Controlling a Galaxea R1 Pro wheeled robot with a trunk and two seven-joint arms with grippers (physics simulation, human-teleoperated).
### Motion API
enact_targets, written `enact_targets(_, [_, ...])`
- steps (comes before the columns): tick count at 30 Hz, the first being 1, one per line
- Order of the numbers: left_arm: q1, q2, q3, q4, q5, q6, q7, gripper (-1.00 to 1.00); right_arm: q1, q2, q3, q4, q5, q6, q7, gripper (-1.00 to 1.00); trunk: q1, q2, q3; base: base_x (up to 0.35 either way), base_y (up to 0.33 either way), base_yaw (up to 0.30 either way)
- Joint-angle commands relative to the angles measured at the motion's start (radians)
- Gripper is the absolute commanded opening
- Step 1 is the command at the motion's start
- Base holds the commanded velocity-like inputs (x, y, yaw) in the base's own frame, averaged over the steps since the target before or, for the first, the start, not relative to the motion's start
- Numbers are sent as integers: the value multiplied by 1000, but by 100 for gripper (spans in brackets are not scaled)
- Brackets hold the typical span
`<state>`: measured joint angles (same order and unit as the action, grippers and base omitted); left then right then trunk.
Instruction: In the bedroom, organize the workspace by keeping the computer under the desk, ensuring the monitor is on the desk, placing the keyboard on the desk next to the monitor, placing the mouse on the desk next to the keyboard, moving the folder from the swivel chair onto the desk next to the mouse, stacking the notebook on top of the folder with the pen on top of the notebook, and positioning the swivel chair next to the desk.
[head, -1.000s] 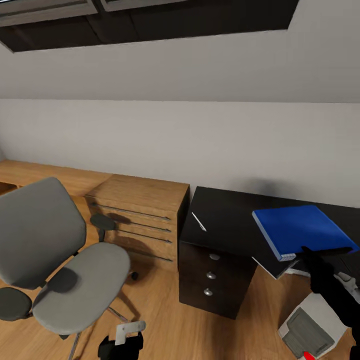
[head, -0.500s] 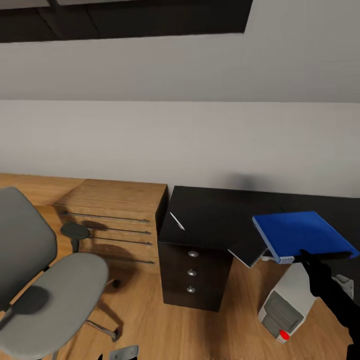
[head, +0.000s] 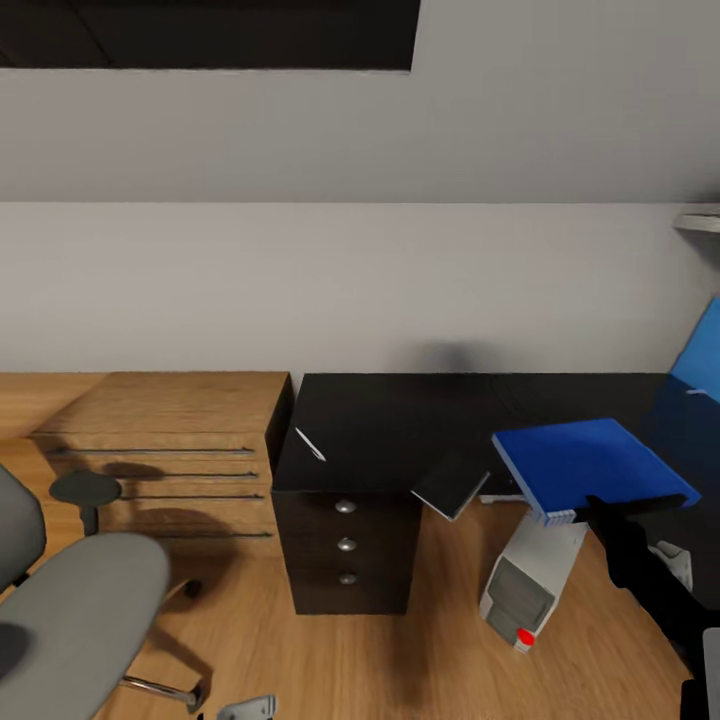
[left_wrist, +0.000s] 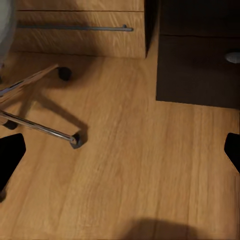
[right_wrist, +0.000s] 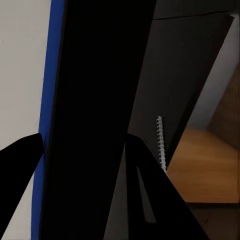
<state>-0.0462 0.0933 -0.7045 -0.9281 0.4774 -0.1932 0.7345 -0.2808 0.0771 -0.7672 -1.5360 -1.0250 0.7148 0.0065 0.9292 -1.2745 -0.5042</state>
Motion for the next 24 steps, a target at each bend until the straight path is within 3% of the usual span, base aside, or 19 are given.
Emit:
enact_targets(1, [-1,2,-6,-1,10,-7,6,100,-1,1,-2,-1,-2,7,1,-100,0,-1,-1,0,0,-296])
enact_targets(7, [-1,3,-4,0,13,-20,8,100,-1,1,24,-3,-1,6,1,-100,0,-1,-1,0,0,-296])
enact_targets(16, [-1,2,-4,0,16,-22,11,100,-1,0,29,-6,-1,8,1,-100,0,-1,-1,0,0,-293])
enact_targets(24, [-1,0,-3,4,17,-20,13,100,-1,-5,29,-3,-6,19,10,-100,0,-1,-1,0,0,-35])
